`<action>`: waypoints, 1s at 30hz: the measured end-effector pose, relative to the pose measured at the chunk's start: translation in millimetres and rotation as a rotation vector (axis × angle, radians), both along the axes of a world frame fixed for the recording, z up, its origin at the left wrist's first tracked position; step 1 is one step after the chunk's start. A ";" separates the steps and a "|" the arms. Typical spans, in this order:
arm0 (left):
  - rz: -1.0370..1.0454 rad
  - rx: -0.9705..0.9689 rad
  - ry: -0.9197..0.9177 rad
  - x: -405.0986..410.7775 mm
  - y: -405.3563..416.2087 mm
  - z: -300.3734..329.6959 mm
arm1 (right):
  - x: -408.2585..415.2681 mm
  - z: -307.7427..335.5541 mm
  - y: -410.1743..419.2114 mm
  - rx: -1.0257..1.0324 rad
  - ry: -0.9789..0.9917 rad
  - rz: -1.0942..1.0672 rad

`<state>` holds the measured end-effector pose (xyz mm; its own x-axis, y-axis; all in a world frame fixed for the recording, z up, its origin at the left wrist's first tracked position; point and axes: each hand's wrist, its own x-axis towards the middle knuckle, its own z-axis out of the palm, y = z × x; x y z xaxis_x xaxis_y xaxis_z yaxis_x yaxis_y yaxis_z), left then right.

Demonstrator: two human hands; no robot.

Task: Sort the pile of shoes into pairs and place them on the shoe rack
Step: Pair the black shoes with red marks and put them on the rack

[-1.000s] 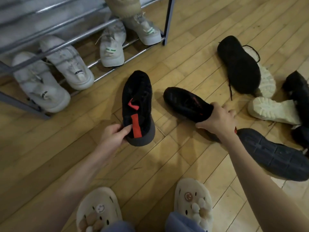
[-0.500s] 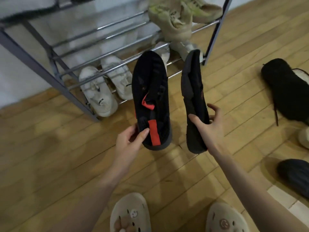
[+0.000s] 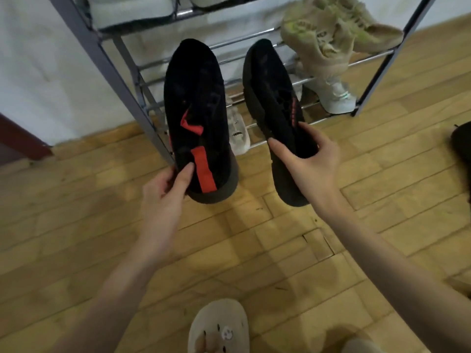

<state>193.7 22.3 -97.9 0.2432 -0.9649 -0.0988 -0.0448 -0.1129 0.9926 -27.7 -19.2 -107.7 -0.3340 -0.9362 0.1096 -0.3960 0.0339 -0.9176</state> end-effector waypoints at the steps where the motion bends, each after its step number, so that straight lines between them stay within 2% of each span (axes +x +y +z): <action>1: 0.024 -0.002 0.008 3.4 -9.0 4.0 | 4.1 8.3 -11.2 -0.006 0.009 0.043; 5: 0.110 -0.008 0.060 8.8 -44.4 15.1 | 25.8 35.1 -63.5 0.000 0.100 0.141; 13: 0.242 -0.079 0.204 -10.3 -88.8 34.8 | 74.8 68.7 -151.6 0.089 0.324 0.166; 19: 0.341 0.002 0.245 -10.0 -99.9 32.7 | 89.2 67.4 -167.8 0.117 0.413 0.122; 22: 0.340 0.006 0.291 -9.2 -92.0 31.5 | 85.7 57.1 -158.0 0.069 0.471 0.153; 24: 0.346 0.002 0.344 -8.3 -85.7 30.2 | 81.7 48.5 -150.2 0.008 0.460 0.195; 26: 0.365 0.005 0.365 -8.5 -79.4 25.2 | 75.9 39.3 -138.4 -0.068 0.363 0.229; 30: 0.381 0.063 0.259 -19.2 -60.8 8.7 | 50.6 21.7 -93.2 -0.246 0.237 0.171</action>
